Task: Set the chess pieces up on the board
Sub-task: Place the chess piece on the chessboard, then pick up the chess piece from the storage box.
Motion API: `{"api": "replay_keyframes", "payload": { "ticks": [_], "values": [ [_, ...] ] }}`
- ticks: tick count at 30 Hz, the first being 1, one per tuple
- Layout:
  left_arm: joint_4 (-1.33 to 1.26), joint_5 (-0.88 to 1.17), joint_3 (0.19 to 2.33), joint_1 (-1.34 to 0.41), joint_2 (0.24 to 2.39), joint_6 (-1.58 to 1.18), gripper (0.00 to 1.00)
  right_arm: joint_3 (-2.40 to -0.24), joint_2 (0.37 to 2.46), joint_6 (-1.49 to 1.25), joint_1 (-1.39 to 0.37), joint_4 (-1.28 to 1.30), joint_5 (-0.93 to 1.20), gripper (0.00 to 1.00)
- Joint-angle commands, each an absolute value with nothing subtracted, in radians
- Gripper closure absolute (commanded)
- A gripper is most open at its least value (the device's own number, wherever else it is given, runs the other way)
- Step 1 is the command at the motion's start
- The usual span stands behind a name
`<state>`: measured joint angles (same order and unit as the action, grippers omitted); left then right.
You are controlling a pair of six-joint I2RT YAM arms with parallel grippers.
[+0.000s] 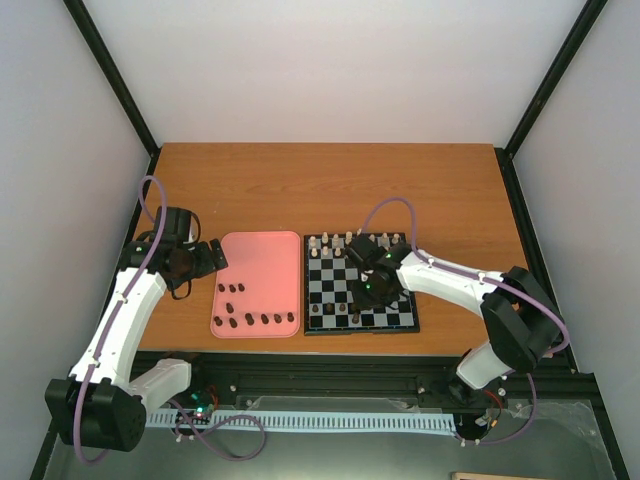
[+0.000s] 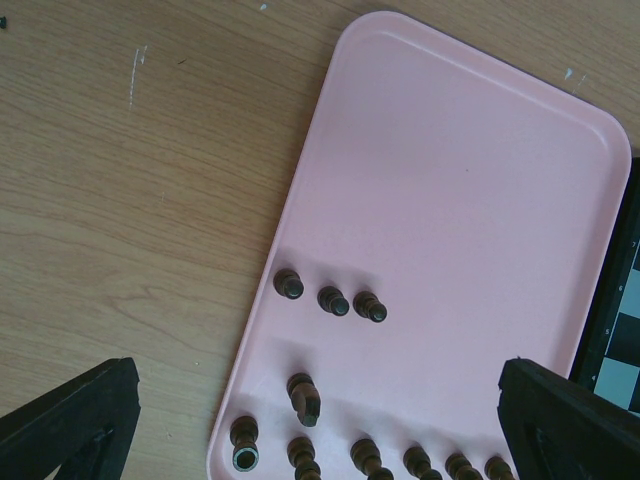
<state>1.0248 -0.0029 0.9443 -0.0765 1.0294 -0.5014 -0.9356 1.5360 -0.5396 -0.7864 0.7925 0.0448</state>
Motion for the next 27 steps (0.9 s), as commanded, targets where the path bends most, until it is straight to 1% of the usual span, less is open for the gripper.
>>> {"api": "replay_keyframes", "payload": {
  "ticks": [1,12,13,20,27],
  "values": [
    [1.011,0.003,0.953,-0.068,1.026,-0.516,0.0,-0.985,1.523,-0.539,-0.795,0.818,0.017,0.7],
    [1.017,0.002,0.957,-0.069,1.02,-0.509,0.0,-1.043,1.531,-0.535,-0.795,0.84,-0.032,0.69],
    [1.017,0.002,0.957,-0.07,1.019,-0.509,0.0,-1.06,1.54,-0.529,-0.793,0.838,-0.032,0.67],
    [1.025,-0.002,0.972,-0.069,1.016,-0.509,0.0,-1.282,1.689,-0.464,-0.806,0.821,0.033,0.68],
    [1.045,-0.019,1.008,-0.069,1.007,-0.512,0.0,-1.514,1.898,-0.439,-0.916,0.811,0.104,0.67]
  ]
}}
